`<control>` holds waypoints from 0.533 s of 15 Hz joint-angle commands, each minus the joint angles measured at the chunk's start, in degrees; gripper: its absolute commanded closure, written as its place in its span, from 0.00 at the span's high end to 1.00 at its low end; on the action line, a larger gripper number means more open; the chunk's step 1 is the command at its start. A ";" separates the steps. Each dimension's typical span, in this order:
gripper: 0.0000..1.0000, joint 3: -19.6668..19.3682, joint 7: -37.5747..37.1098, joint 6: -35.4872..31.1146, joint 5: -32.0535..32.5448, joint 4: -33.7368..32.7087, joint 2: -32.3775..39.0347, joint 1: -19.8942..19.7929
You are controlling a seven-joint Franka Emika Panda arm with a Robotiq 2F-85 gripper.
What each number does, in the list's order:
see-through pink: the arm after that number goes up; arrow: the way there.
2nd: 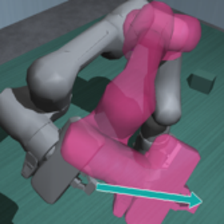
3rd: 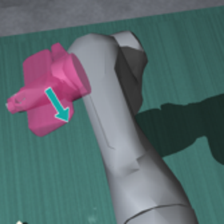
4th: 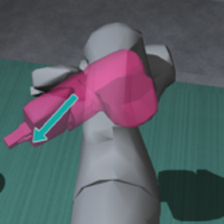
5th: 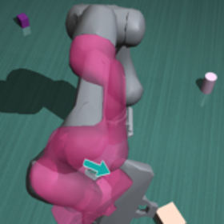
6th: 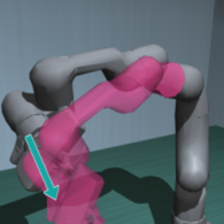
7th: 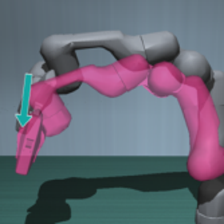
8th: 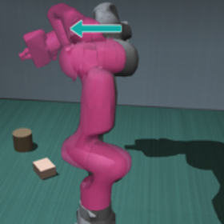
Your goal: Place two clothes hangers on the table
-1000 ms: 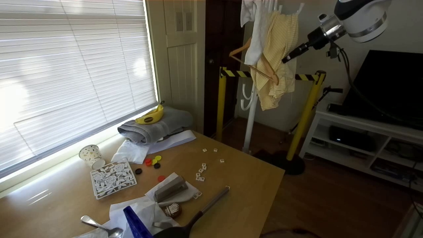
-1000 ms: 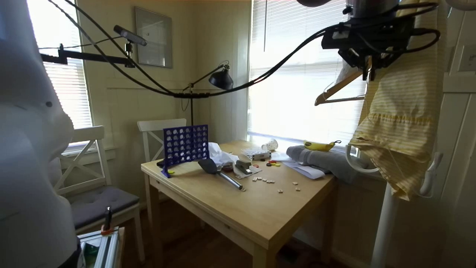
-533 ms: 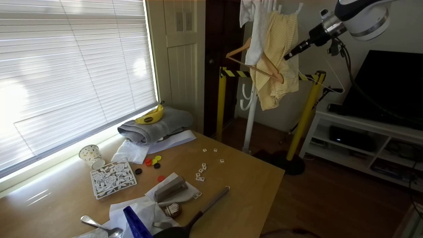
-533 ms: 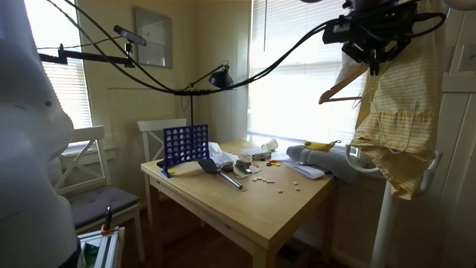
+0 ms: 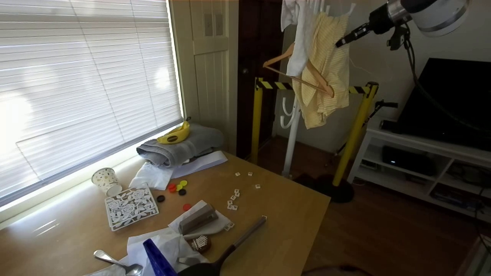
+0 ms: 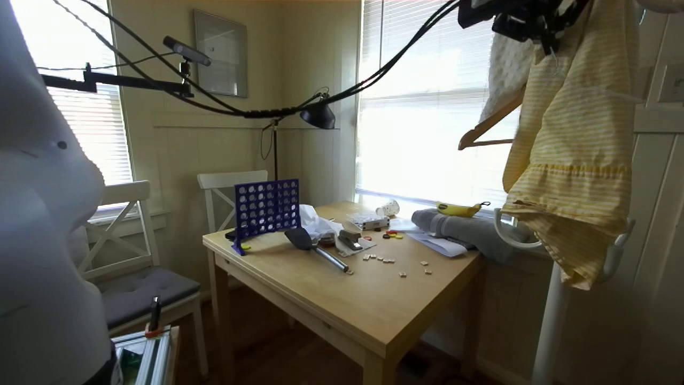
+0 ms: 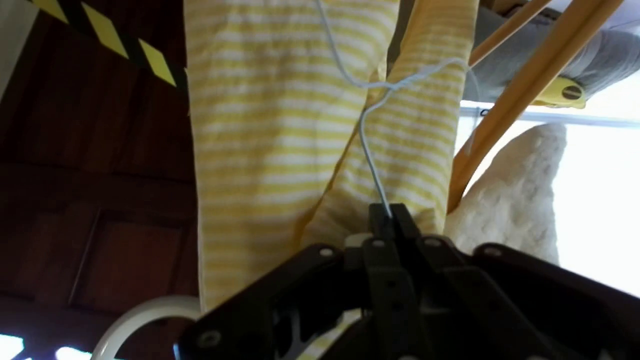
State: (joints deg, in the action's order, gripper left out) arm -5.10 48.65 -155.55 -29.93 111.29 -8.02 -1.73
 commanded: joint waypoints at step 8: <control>0.01 1.51 7.26 -0.35 -8.95 4.31 -6.66 5.35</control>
State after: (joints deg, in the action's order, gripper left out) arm -2.49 50.15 -159.00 -32.01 113.30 -11.48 0.17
